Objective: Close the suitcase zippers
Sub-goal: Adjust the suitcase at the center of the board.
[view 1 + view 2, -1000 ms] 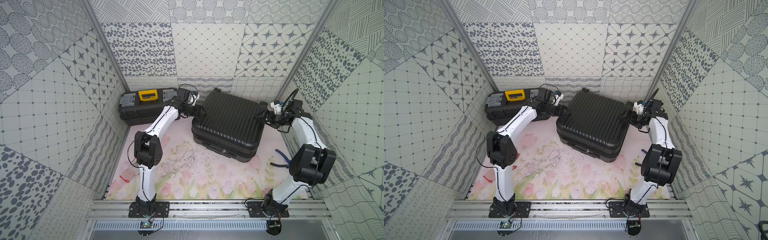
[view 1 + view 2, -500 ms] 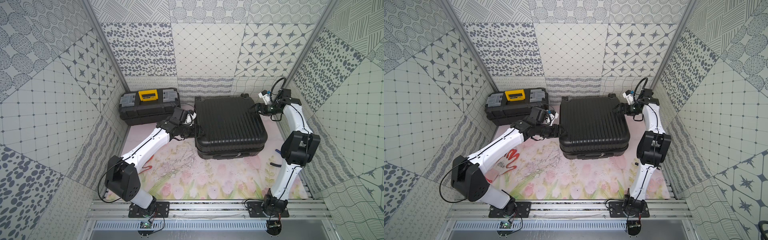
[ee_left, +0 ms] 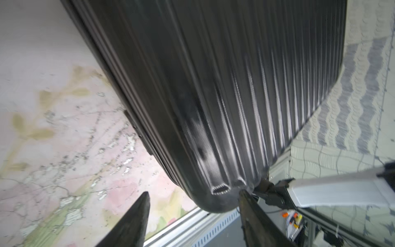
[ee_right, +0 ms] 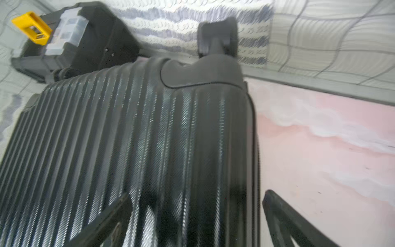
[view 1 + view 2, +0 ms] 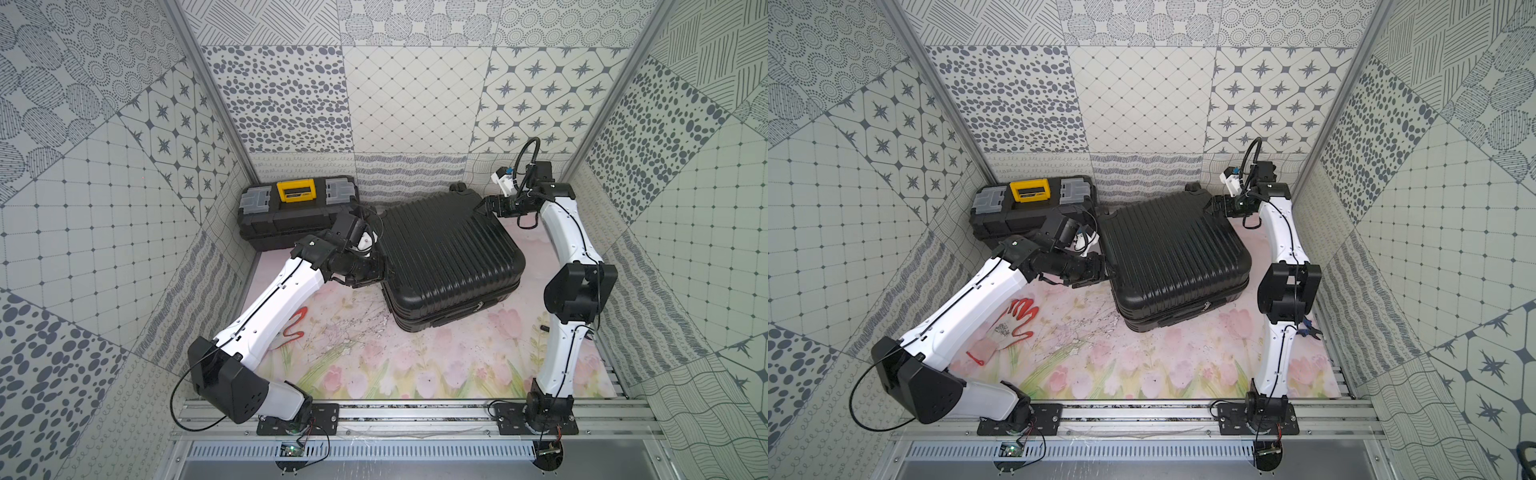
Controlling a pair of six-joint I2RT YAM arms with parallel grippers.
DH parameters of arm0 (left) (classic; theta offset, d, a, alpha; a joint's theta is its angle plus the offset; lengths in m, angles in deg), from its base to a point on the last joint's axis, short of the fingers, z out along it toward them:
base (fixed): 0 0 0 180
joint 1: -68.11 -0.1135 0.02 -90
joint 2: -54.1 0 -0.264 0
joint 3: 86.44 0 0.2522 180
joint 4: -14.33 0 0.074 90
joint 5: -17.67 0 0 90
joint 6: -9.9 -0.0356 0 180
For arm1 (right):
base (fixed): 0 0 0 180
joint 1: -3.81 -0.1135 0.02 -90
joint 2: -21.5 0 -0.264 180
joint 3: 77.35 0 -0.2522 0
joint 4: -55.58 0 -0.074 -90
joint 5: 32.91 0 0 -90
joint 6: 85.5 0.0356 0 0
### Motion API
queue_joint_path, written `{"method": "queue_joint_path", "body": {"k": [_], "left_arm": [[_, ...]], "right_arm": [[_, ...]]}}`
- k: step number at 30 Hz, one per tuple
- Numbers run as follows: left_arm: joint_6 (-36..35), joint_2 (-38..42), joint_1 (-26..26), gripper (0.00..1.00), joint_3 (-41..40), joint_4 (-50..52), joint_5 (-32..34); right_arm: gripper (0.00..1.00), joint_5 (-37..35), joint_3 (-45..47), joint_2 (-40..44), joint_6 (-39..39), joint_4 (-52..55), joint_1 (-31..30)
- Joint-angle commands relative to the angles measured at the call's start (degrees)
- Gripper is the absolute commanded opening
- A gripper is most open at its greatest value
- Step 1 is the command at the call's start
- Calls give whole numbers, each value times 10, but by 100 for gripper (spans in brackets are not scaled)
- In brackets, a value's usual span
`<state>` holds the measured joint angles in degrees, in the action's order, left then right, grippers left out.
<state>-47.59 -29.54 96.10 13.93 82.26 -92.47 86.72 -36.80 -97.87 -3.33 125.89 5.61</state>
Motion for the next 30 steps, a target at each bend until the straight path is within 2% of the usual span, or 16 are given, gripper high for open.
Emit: {"method": "queue_joint_path", "body": {"k": [1,4,9,15,19,30], "left_arm": [[3,-54,-39,68,109,64,146],[34,-110,-71,68,182,27,191],[84,-220,-92,67,278,-53,159],[60,-403,-102,65,510,45,186],[38,-482,-110,65,615,85,210],[13,-544,-122,61,628,12,124]], "right_arm": [[98,-102,30,90,49,-72,7],[98,-116,101,158,74,-92,4],[98,-123,268,286,106,-131,-32],[98,-128,393,401,156,-116,-88],[98,-142,456,467,190,-96,-119],[98,-171,558,600,242,-4,-142]]}}
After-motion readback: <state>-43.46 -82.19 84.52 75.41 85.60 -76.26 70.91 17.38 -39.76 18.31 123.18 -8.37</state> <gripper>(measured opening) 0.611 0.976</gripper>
